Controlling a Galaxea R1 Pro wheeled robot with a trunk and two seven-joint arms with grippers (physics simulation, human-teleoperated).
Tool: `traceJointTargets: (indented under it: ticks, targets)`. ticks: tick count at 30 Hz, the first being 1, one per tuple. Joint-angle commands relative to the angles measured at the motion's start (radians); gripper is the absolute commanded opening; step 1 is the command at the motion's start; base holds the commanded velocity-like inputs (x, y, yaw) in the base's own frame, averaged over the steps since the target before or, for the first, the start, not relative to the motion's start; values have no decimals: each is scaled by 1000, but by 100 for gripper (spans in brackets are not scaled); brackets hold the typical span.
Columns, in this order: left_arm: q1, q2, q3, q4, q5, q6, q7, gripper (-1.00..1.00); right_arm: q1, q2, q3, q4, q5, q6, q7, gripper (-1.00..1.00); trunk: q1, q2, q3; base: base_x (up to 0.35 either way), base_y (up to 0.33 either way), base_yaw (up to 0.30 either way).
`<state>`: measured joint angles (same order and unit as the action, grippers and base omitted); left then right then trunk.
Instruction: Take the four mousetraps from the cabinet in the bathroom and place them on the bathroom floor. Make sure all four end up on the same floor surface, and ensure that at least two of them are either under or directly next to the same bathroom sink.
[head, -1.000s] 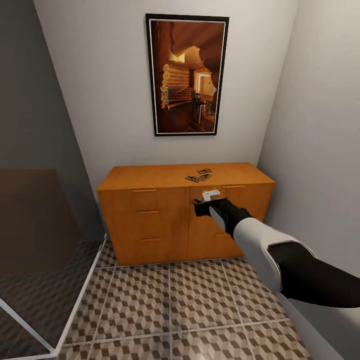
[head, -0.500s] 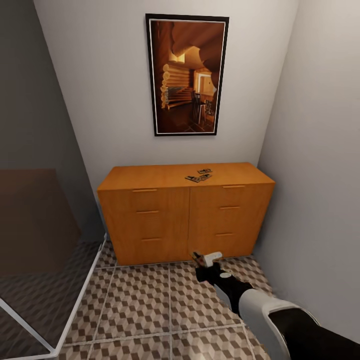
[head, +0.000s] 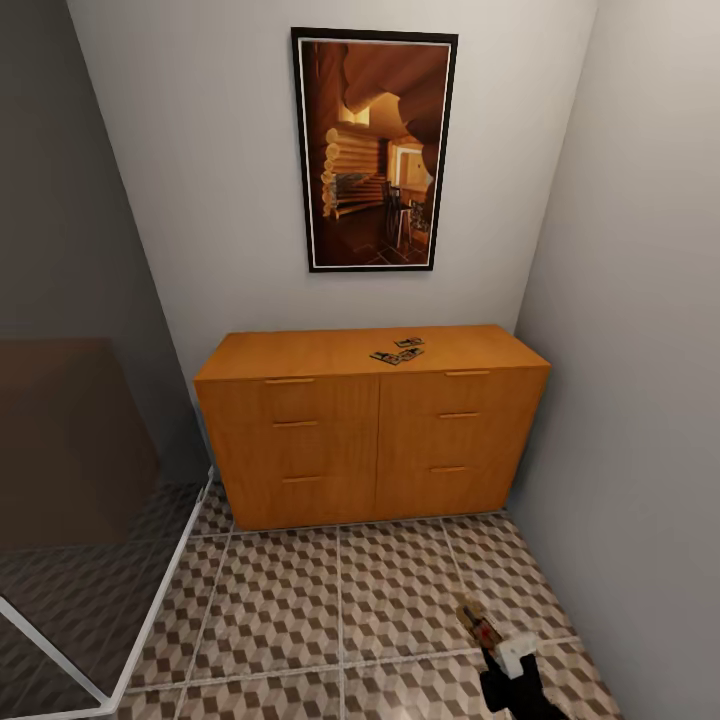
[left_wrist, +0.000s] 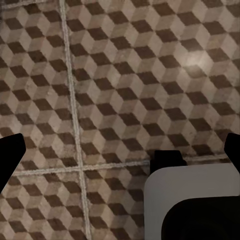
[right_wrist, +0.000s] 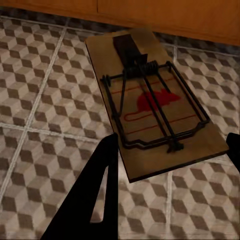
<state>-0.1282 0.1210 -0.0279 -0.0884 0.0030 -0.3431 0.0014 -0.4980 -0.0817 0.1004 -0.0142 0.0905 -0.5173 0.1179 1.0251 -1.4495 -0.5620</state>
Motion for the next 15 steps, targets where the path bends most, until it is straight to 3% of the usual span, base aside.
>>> traceJointTargets:
  ticks: [1, 7, 15]
  targets:
    - [-1, 0, -3, 1, 0, -3, 0, 100, 11, -2, 5, 0, -1, -12, 0, -100, 0, 0, -1, 0, 0, 0]
    - [-1, 0, -6, 4, 0, -4, 0, 100, 90, -5, 5, 2, -3, -56, 0, -100, 0, 0, -1, 0, 0, 0]
    - [-1, 0, -10, 69, 0, -2, -1, 100, 107, 9, 4, 2, -3, -41, -7, -100, 0, 0, -1, 0, 0, 0]
